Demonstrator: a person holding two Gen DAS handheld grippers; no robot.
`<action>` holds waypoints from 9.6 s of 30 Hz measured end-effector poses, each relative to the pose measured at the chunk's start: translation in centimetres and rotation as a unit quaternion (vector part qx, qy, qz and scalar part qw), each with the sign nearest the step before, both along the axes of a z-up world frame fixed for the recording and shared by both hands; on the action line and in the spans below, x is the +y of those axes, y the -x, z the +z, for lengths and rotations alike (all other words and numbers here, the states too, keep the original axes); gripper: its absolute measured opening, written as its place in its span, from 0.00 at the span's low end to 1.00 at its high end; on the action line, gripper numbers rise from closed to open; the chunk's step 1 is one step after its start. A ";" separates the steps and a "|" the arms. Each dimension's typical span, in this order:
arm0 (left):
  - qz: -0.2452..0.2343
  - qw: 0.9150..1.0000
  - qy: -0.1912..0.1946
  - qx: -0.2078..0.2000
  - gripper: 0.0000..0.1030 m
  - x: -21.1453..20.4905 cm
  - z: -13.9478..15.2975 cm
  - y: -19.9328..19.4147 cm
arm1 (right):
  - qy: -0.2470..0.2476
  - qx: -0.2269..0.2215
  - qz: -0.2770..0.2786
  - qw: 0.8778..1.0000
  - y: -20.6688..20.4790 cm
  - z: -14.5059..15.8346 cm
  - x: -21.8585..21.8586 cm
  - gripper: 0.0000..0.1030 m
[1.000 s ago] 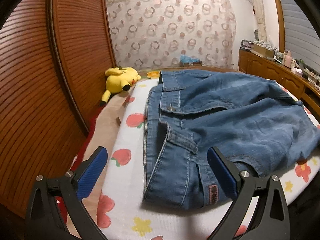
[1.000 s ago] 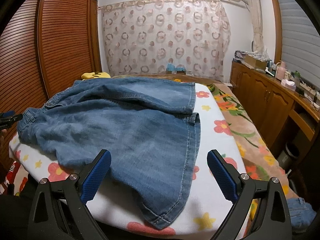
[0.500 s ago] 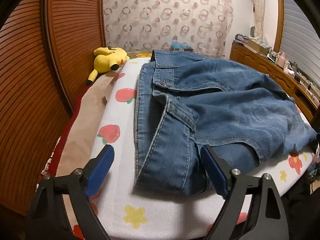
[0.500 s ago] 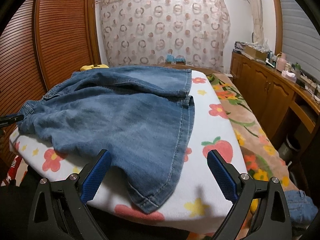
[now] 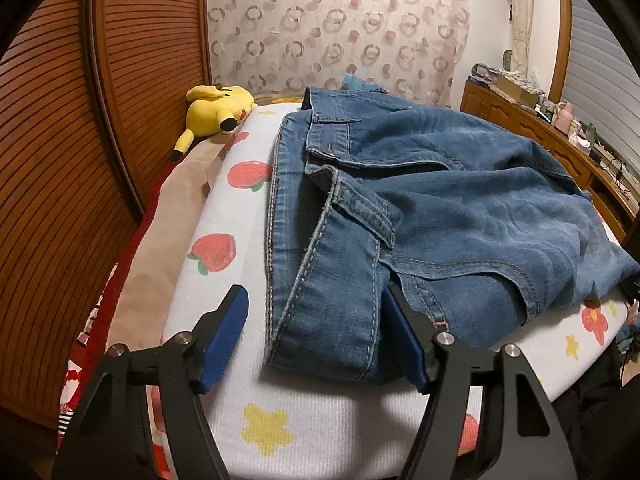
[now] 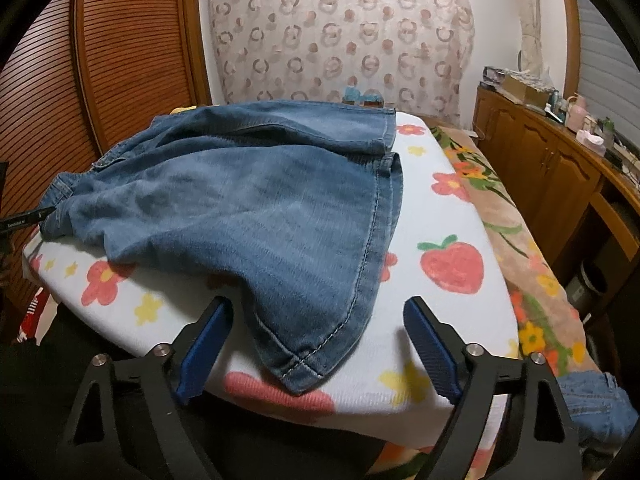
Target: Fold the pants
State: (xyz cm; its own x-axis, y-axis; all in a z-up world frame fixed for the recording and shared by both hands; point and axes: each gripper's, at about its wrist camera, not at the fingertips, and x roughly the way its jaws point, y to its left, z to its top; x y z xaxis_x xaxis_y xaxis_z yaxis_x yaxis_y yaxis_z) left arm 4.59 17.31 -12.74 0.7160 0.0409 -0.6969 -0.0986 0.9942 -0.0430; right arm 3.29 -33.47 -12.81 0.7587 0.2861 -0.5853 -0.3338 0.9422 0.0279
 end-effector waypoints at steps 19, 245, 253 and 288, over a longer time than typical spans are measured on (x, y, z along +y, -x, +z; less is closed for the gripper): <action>-0.011 1.000 0.004 -0.008 0.38 -0.9 0.8 0.8 | 0.018 0.000 0.019 1.000 0.4 1.3 0.6 0.20; -0.093 0.996 0.007 -0.012 0.71 -4.9 7.0 -24.0 | 0.024 -0.017 0.002 1.000 -28.6 4.2 5.2 0.41; -0.126 0.992 0.011 -0.010 0.71 -8.4 6.2 -24.4 | 0.051 0.008 0.008 0.999 -30.8 3.4 5.3 0.41; -0.191 0.981 0.019 -0.009 0.71 -14.3 6.7 -20.8 | 0.002 -0.012 -0.002 1.000 -22.4 3.9 2.1 0.41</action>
